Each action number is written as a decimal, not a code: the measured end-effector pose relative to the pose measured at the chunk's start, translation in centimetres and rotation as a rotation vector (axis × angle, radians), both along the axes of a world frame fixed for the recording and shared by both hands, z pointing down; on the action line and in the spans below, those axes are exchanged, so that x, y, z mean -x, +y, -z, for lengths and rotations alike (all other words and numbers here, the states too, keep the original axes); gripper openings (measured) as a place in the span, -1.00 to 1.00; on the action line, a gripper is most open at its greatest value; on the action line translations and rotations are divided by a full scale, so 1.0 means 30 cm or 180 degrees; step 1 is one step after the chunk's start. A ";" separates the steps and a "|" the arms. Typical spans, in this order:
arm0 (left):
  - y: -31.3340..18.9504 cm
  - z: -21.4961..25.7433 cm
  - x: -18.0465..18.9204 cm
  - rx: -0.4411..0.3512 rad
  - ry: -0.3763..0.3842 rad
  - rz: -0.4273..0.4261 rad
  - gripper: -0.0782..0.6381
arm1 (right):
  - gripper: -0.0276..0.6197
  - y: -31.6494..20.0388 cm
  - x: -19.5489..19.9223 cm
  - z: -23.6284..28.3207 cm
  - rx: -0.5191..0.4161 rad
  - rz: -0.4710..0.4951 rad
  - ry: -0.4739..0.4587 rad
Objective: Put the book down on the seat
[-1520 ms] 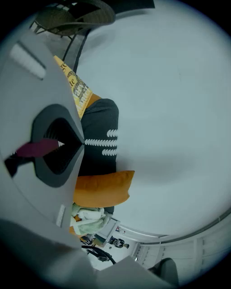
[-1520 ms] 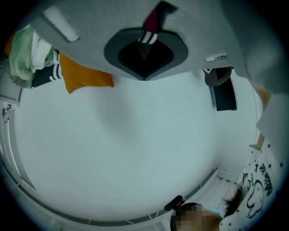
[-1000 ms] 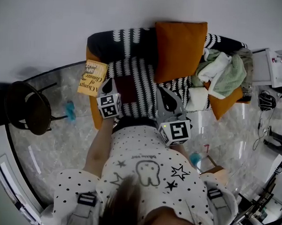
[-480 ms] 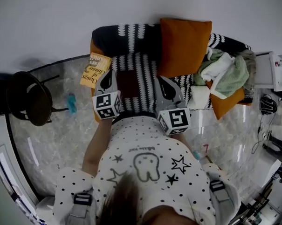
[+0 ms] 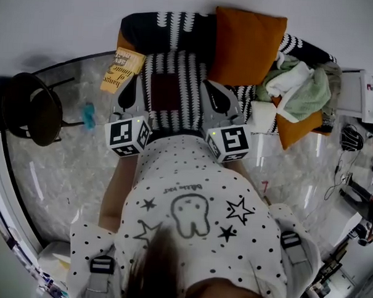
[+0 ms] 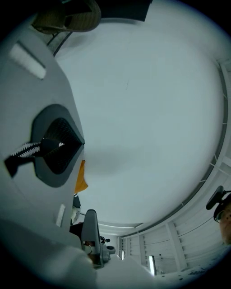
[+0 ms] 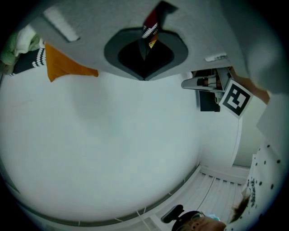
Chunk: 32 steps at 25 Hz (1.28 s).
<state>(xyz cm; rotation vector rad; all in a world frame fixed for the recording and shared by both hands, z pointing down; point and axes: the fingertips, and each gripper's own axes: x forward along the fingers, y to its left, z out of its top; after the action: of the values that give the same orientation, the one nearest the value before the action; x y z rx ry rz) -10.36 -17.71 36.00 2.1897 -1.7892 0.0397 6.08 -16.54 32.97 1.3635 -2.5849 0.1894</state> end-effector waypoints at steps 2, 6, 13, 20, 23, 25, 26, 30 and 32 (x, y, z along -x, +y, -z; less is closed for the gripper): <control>0.029 0.032 -0.001 -0.0053 -0.0018 0.0006 -0.80 | -0.91 0.007 0.002 -0.002 0.0011 0.0046 0.0002; 0.081 0.081 -0.015 -0.0140 -0.0101 -0.0030 -0.80 | -0.91 0.018 0.011 -0.007 0.0025 0.0118 0.0001; 0.162 0.091 -0.073 -0.0154 -0.0172 -0.0157 -0.80 | -0.91 0.032 0.009 -0.032 0.0072 0.0156 0.0020; 0.183 0.063 -0.117 -0.0065 -0.0096 -0.0310 -0.80 | -0.91 0.053 0.039 -0.111 0.0328 0.0300 0.0175; 0.188 0.060 -0.126 -0.0061 -0.0079 -0.0322 -0.80 | -0.91 0.072 0.064 -0.153 0.0469 0.0417 0.0256; 0.191 0.059 -0.134 -0.0064 -0.0078 -0.0351 -0.80 | -0.91 0.083 0.082 -0.163 0.0524 0.0497 0.0291; 0.192 0.057 -0.138 -0.0058 -0.0073 -0.0372 -0.80 | -0.91 0.087 0.091 -0.164 0.0540 0.0530 0.0300; 0.186 0.048 -0.138 -0.0001 0.0005 -0.0398 -0.79 | -0.91 0.092 0.104 -0.170 0.0594 0.0584 0.0320; 0.182 0.047 -0.129 0.0003 0.0034 -0.0364 -0.79 | -0.91 0.090 0.109 -0.173 0.0601 0.0600 0.0326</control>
<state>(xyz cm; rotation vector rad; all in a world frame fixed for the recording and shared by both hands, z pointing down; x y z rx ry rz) -6.50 -12.26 34.58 2.2852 -1.6562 0.0542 2.81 -13.83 38.16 1.0317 -2.5184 0.3151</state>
